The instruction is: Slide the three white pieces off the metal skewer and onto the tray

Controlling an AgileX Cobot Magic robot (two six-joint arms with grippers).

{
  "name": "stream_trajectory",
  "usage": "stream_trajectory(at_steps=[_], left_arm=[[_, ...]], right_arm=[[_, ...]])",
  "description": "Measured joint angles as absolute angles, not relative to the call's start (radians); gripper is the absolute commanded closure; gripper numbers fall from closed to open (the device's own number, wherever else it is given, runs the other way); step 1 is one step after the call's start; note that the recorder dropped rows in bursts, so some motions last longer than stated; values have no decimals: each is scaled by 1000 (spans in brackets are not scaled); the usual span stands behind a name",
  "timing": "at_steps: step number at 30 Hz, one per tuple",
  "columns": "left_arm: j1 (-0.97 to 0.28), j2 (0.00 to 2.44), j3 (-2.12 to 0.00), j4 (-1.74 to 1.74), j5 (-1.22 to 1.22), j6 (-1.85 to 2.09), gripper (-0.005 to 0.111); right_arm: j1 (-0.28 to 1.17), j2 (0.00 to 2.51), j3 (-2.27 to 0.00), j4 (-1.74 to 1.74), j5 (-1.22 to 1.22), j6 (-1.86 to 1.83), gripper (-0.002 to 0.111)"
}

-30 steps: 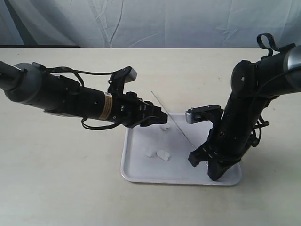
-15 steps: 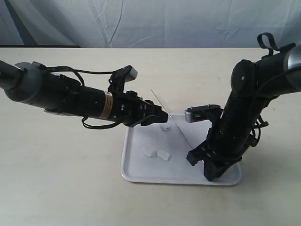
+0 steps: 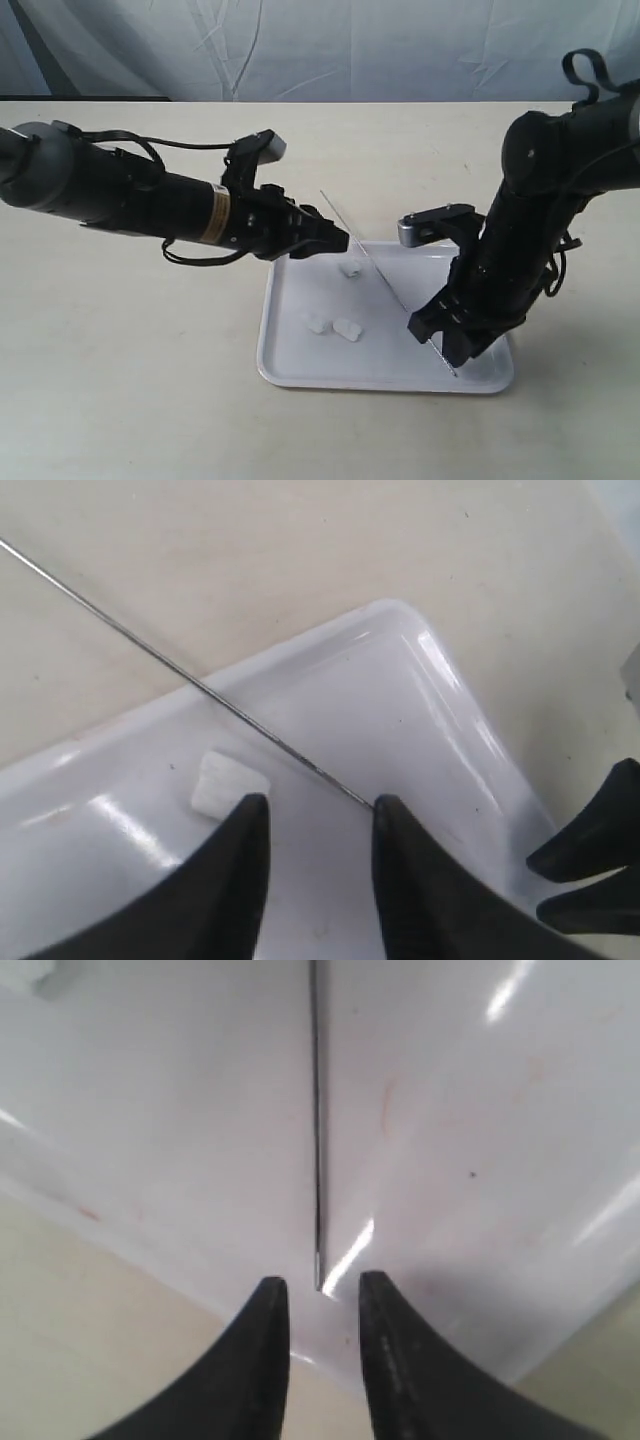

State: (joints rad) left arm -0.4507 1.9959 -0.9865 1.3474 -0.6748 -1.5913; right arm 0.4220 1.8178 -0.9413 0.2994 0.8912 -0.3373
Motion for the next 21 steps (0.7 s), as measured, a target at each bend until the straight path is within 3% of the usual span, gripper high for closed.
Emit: stream_trajectory(at_steps=[14, 21], left_arm=[[-206, 1579, -987, 1638, -681, -1612, 73], [-37, 1160, -941, 1739, -599, -1636, 73]], right_arm=[[422, 1422, -941, 134, 659, -308, 83], [422, 1036, -941, 69, 554, -263, 83]])
